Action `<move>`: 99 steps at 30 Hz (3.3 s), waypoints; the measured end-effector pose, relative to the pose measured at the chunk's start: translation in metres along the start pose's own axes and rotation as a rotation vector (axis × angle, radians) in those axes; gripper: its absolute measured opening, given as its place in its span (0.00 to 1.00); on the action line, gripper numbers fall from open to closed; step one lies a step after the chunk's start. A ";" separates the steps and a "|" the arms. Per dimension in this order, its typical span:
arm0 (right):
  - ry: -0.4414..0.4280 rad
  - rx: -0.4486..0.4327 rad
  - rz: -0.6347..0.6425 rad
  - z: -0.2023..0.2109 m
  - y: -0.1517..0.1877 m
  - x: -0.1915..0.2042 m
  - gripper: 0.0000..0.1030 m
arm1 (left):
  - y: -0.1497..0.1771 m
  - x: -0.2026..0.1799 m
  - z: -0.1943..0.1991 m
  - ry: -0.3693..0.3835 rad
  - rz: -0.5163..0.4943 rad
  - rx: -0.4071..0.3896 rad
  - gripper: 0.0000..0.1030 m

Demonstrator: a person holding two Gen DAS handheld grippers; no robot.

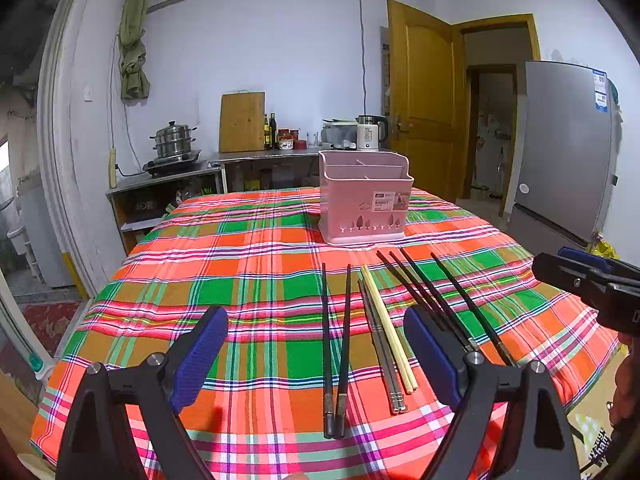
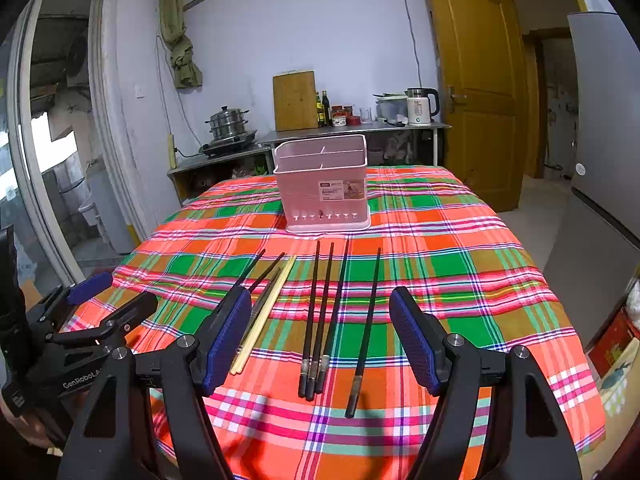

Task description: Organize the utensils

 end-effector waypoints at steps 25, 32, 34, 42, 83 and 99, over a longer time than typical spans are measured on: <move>-0.002 0.001 -0.004 -0.001 0.003 0.000 0.70 | 0.002 -0.003 0.002 0.004 0.000 0.005 0.87; -0.003 0.002 -0.006 -0.002 0.003 0.000 0.70 | 0.003 -0.004 0.002 0.009 0.001 0.009 0.87; -0.003 0.002 -0.007 -0.002 0.003 0.000 0.70 | 0.003 -0.002 0.002 0.009 0.002 0.012 0.87; 0.001 0.017 -0.017 -0.007 0.004 -0.003 0.70 | 0.003 -0.001 -0.013 0.011 -0.004 0.039 0.87; 0.007 0.409 -0.114 -0.199 -0.020 -0.095 0.20 | -0.015 -0.035 -0.208 0.177 -0.107 0.476 0.25; 0.019 0.488 -0.133 -0.223 -0.030 -0.101 0.06 | -0.018 -0.053 -0.225 0.154 -0.176 0.537 0.06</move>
Point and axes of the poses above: each gripper's, at about its wrist camera, not at the fingertips, and z roughly against the way its jaws point, x to its left, y to its underside, the point moved 5 cm from there along -z, roughly the way its jaws point, and after that the axes turned 15 degrees about -y, right-handed, at the moved point
